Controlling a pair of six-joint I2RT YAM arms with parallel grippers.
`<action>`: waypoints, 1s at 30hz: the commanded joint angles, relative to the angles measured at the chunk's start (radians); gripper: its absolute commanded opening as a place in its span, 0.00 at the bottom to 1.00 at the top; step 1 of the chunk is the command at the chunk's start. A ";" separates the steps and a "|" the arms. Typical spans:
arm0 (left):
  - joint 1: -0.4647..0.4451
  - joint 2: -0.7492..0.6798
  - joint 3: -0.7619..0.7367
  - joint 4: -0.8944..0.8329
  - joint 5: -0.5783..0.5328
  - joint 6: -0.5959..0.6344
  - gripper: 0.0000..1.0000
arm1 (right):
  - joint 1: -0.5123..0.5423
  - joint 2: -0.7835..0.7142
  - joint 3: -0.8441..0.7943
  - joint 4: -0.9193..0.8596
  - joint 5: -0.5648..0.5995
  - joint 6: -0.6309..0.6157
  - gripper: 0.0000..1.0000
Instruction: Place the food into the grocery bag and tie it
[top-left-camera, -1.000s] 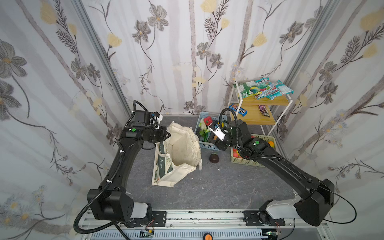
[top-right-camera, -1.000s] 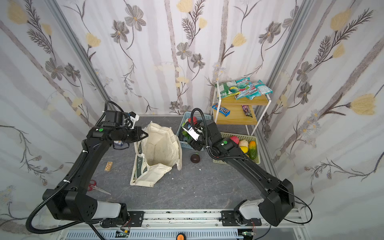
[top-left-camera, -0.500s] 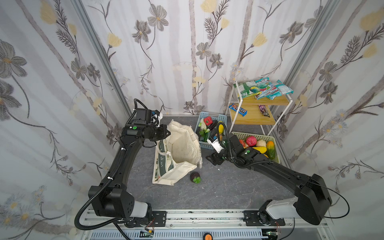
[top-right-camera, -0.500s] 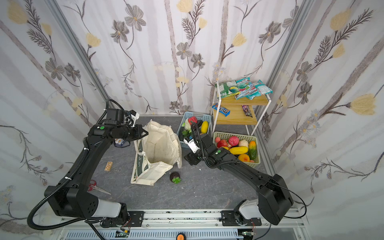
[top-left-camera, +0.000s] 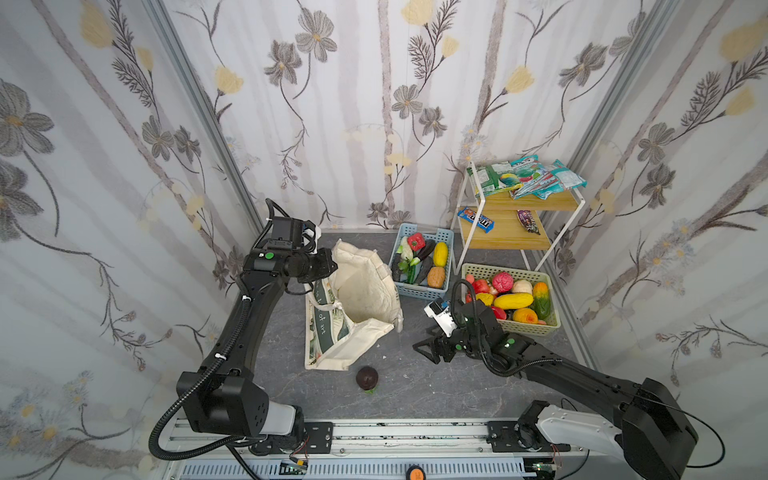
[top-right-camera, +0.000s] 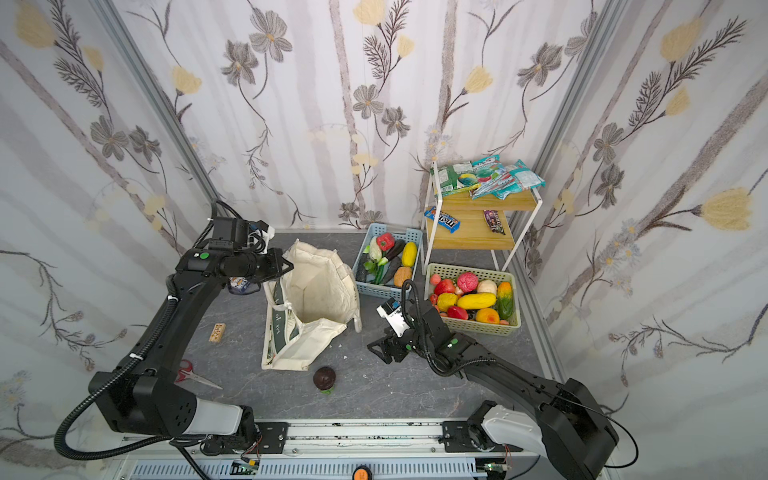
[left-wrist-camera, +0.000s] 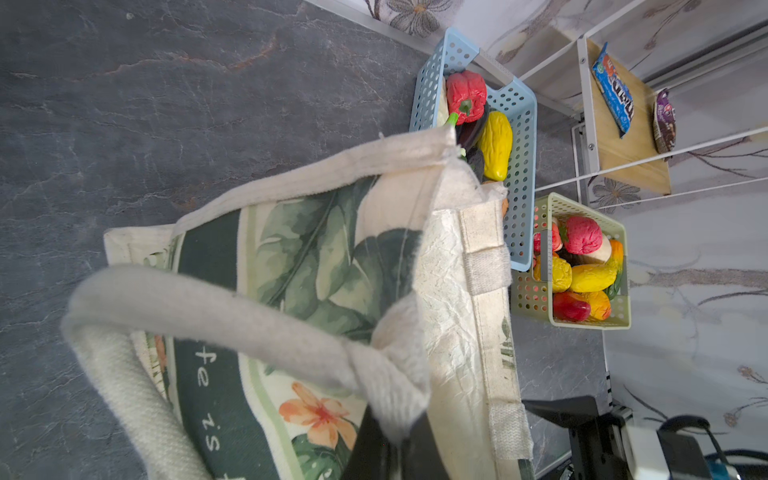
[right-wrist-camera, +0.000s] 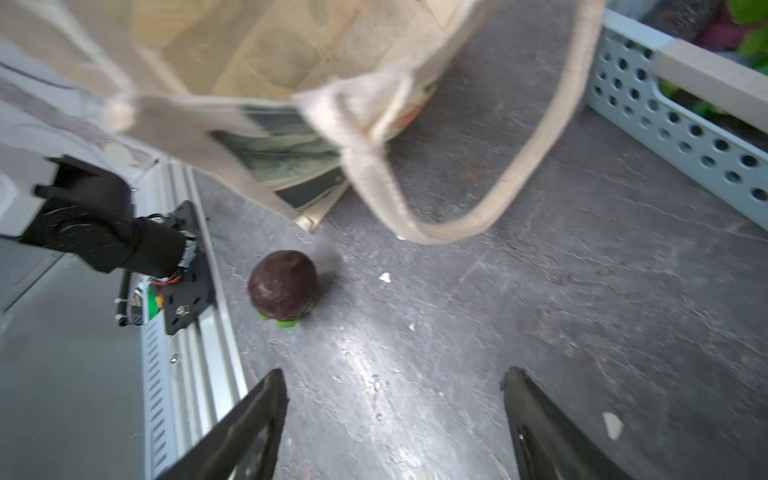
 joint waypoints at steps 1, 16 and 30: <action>0.000 -0.009 -0.013 0.031 0.002 -0.027 0.00 | 0.021 -0.025 -0.033 0.135 -0.035 -0.023 0.84; 0.002 0.021 0.008 0.004 -0.102 -0.084 0.00 | 0.297 0.175 0.026 0.262 0.173 -0.066 0.87; 0.002 0.018 0.047 -0.043 -0.168 -0.109 0.00 | 0.364 0.265 0.123 0.262 0.222 0.323 0.87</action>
